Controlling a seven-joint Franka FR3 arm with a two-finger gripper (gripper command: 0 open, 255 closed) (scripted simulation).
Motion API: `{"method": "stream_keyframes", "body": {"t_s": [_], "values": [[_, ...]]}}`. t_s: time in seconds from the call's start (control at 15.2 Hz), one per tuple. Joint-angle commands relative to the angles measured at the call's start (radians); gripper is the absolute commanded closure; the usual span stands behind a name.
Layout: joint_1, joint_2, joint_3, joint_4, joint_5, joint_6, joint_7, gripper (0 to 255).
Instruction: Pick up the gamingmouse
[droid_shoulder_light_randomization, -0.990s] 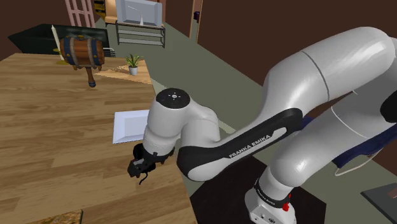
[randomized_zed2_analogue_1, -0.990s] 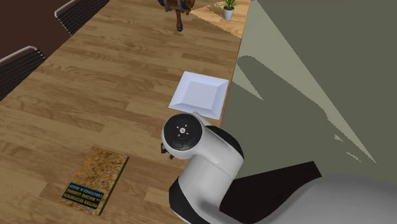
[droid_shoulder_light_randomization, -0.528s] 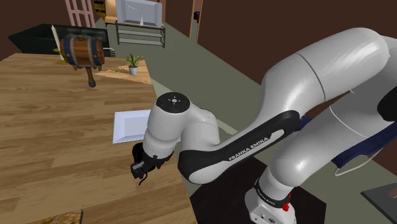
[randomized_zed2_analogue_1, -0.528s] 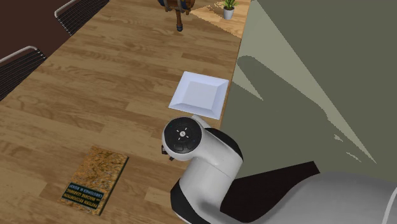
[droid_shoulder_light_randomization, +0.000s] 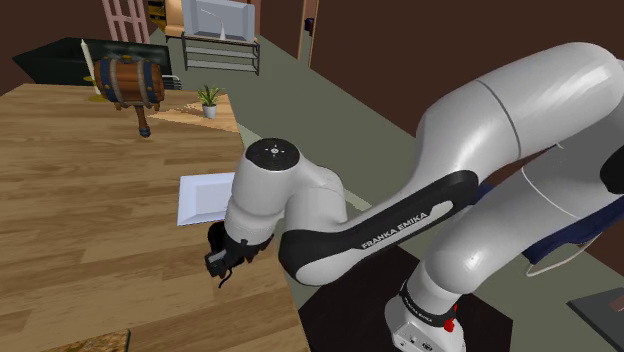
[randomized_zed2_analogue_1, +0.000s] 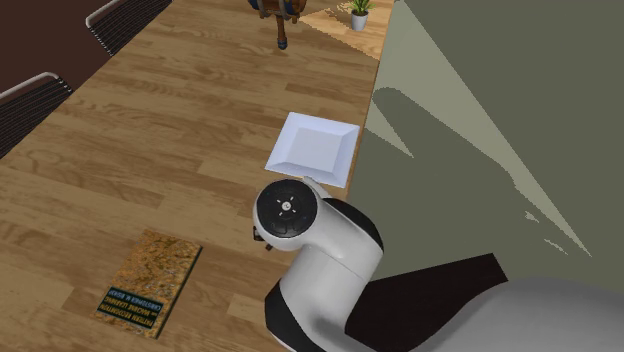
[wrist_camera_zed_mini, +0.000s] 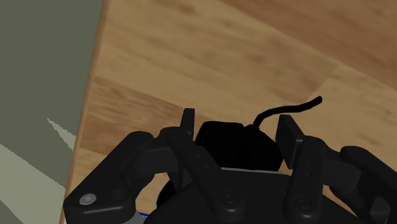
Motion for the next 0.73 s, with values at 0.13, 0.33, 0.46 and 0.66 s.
{"method": "stream_keyframes", "body": {"t_s": [0.13,0.33,0.46,0.66], "values": [[0.027,-0.042,-0.036,0.023,0.037,-0.06,-0.037,255],[0.043,-0.07,-0.059,0.044,0.056,-0.105,-0.057,255],[0.052,-0.087,-0.073,0.059,0.066,-0.135,-0.069,255],[0.062,-0.109,-0.092,0.083,0.077,-0.18,-0.084,255]]}}
